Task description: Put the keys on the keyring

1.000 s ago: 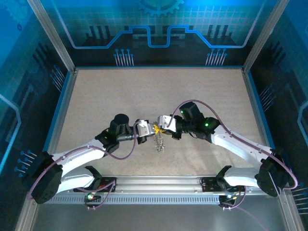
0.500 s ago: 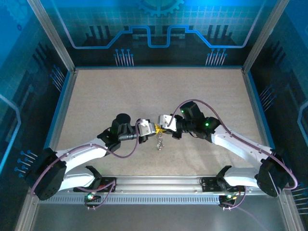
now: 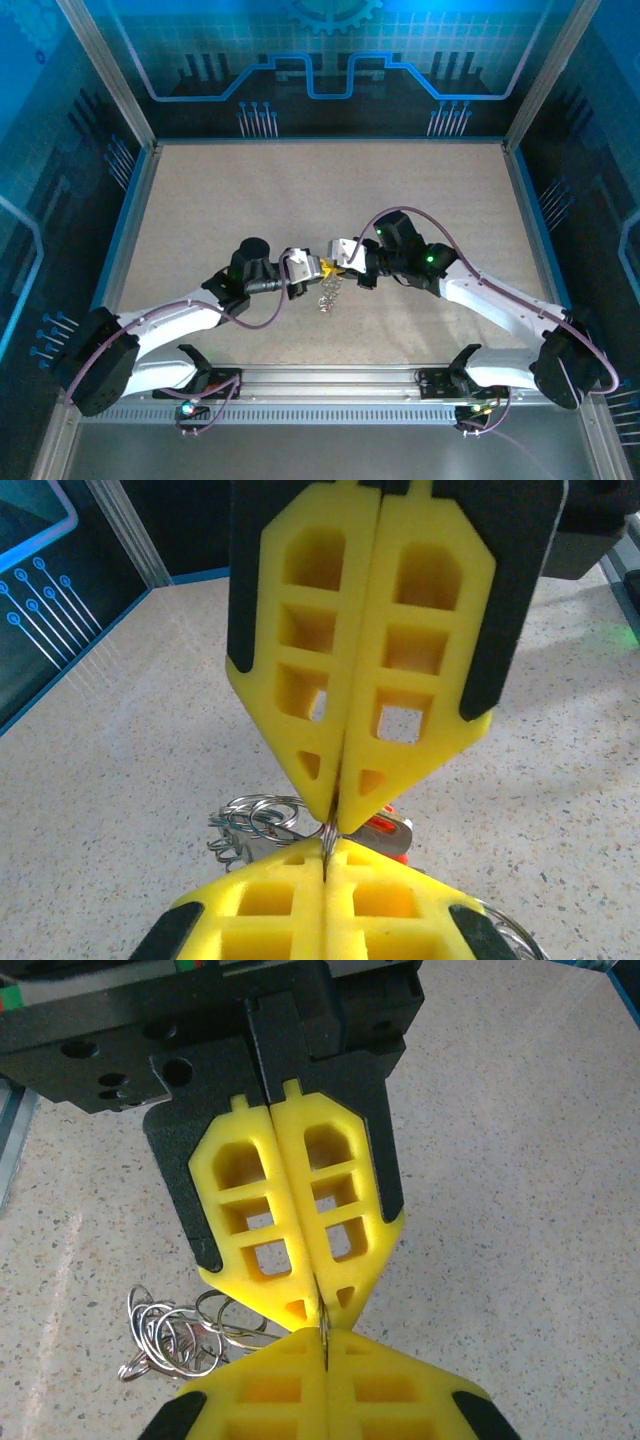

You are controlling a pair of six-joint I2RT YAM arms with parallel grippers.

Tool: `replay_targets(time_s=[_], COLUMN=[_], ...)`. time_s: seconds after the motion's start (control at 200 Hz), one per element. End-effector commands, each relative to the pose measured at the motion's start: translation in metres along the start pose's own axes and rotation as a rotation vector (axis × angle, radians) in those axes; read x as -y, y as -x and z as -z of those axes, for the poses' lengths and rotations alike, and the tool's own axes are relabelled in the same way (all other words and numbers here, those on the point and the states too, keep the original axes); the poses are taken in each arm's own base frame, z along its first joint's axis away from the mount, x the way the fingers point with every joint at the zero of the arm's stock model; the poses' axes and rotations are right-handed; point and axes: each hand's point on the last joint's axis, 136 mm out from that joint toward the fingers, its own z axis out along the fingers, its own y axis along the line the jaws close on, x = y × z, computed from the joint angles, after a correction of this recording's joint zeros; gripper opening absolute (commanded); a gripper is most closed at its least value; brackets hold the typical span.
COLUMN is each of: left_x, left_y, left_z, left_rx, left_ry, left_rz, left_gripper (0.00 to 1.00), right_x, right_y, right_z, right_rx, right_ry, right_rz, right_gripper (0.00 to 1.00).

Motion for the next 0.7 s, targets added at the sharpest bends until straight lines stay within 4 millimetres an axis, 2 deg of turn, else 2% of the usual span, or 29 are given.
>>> replay_targets(time_s=[0.0, 0.09, 0.29, 0.445, 0.69], left_x=[0.0, -0.002, -0.007, -0.008, -0.004], left_y=[0.019, 0.027, 0.033, 0.036, 0.039], left_z=[0.008, 0.012, 0.018, 0.022, 0.022], left_rx=[0.103, 0.139, 0.186, 0.215, 0.231], left_ry=[0.003, 0.003, 0.027, 0.04, 0.012], left_rz=[0.0, 0.019, 0.024, 0.028, 0.026], left_gripper=[0.0, 0.0, 0.0, 0.0, 0.0], right_x=[0.003, 0.002, 0.002, -0.001, -0.006], right_y=[-0.002, -0.011, -0.01, -0.008, 0.0], right_z=[0.005, 0.005, 0.006, 0.004, -0.001], right_rx=[-0.008, -0.041, -0.04, -0.03, 0.013], right_ry=[-0.047, -0.039, -0.04, -0.008, 0.031], right_rz=[-0.004, -0.022, -0.022, -0.029, -0.036], right_gripper=[0.15, 0.17, 0.17, 0.06, 0.0])
